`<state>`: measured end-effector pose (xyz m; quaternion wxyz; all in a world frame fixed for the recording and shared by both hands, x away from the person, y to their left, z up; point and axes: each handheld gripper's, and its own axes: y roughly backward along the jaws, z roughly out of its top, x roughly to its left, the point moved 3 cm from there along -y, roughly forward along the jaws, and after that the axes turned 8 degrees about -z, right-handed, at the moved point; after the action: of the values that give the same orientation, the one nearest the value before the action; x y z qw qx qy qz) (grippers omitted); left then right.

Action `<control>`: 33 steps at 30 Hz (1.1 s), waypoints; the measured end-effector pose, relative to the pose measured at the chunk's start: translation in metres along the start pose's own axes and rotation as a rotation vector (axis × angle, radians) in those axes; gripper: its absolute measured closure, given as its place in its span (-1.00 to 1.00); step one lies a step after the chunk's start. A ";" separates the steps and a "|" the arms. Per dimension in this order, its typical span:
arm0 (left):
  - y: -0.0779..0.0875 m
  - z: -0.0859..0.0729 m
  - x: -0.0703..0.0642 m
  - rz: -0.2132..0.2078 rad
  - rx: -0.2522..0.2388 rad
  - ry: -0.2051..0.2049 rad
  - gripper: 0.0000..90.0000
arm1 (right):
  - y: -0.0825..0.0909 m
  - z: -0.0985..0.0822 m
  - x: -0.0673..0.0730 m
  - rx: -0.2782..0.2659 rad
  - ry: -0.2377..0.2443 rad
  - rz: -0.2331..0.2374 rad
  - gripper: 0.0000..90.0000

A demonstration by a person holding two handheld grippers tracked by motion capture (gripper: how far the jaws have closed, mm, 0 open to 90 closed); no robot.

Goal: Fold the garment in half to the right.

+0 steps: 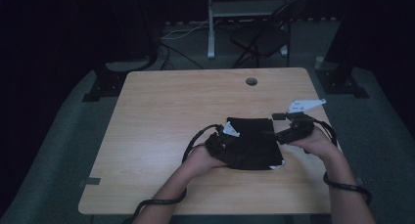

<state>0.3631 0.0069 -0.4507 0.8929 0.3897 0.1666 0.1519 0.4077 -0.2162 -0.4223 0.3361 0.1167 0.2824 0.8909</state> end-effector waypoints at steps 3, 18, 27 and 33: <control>0.000 0.000 0.000 0.000 0.000 0.001 -0.57 | -0.022 -0.011 0.000 0.099 0.034 -0.007 -0.74; 0.000 0.001 0.000 0.001 0.006 -0.003 -0.57 | 0.016 -0.023 0.023 0.002 0.150 0.020 -0.74; 0.001 0.001 0.001 -0.009 0.015 -0.010 -0.57 | 0.021 -0.058 0.049 0.169 0.279 0.049 -0.74; 0.002 0.000 0.000 -0.007 0.017 -0.015 -0.57 | 0.019 -0.060 0.047 0.146 0.239 0.062 -0.74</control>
<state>0.3627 0.0082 -0.4487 0.8912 0.3980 0.1624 0.1446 0.3387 -0.2222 -0.4587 0.2633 0.0425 0.3807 0.8854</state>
